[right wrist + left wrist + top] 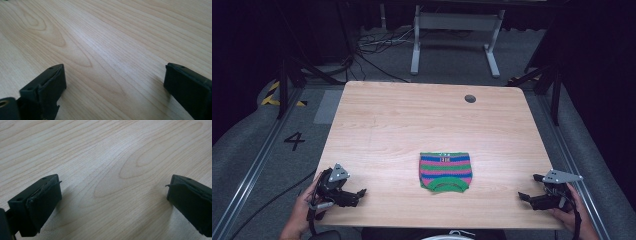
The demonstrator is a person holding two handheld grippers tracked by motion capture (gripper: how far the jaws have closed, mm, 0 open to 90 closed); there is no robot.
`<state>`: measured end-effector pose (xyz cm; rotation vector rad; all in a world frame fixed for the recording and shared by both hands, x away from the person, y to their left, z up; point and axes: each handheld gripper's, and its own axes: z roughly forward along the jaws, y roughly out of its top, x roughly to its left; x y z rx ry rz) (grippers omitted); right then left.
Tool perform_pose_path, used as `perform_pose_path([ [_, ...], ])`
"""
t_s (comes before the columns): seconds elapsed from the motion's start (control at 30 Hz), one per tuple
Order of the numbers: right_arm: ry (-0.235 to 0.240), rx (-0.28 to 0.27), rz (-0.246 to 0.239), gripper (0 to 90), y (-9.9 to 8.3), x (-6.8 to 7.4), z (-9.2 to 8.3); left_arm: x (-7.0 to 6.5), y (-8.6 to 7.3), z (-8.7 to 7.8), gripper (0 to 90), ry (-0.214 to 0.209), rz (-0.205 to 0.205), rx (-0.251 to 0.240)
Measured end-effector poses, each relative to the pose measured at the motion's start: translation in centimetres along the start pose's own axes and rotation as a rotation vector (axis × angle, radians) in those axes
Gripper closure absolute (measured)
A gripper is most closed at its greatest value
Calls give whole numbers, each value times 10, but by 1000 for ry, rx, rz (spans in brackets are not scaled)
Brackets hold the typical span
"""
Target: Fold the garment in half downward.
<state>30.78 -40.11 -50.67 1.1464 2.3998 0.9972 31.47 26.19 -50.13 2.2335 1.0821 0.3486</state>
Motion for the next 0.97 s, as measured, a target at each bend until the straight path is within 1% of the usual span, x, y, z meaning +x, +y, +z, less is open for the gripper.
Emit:
perform_pose_path([
  [0.27,-4,3,5,21,0,0,1,0,0,0,0,0,1,2],
  [0.37,-9,10,11,1,1,-1,1,0,0,0,0,-1,0,2],
  [0.97,-8,10,11,1,1,-1,2,1,1,1,0,3,5,-1],
])
